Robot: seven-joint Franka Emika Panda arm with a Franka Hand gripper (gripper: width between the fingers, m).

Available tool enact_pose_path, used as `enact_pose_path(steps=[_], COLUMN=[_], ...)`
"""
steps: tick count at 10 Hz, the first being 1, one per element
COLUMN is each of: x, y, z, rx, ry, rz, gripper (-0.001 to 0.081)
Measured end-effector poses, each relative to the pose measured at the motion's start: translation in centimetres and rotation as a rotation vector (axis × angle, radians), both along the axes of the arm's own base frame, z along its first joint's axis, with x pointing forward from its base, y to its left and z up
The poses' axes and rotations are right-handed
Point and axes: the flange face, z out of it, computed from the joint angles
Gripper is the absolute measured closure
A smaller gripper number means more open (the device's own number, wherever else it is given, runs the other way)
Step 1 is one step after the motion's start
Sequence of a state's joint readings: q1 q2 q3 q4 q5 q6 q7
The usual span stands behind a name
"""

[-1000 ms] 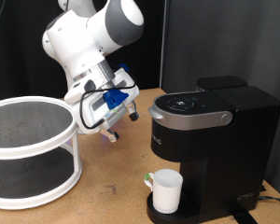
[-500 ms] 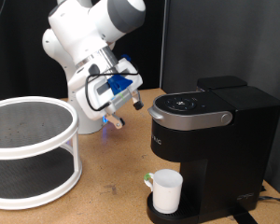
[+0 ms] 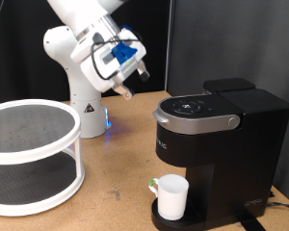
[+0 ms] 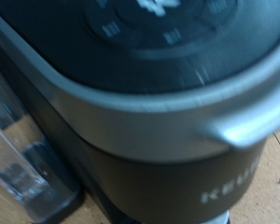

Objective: Make a cup of coffee with the keurig machine

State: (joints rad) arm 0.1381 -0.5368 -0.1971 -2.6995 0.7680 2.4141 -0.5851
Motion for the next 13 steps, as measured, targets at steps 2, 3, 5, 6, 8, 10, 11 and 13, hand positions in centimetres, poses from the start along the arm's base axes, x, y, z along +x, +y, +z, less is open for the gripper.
enact_pose_path(steps=[2,3,5,6,8,10,11,13], x=[-0.6,-0.8,-1.2,-1.1,-0.2,1.1,1.7,2.9], y=[-0.1,-0.2,-0.2,-0.1,0.7,2.2,3.1,4.5], z=[2.9,4.3,5.0,5.1,6.8,9.0,9.9,11.4], rx=[0.046,0.081,0.098,0.093,0.044,-0.082,-0.161,-0.322], ry=[-0.013,-0.021,-0.020,-0.023,-0.054,-0.075,-0.074,-0.027], rz=[-0.011,-0.049,-0.073,-0.067,-0.033,0.058,0.119,0.291], gripper=[0.0006,0.0006,0.0006,0.0006,0.0006,0.0006,0.0006,0.0006])
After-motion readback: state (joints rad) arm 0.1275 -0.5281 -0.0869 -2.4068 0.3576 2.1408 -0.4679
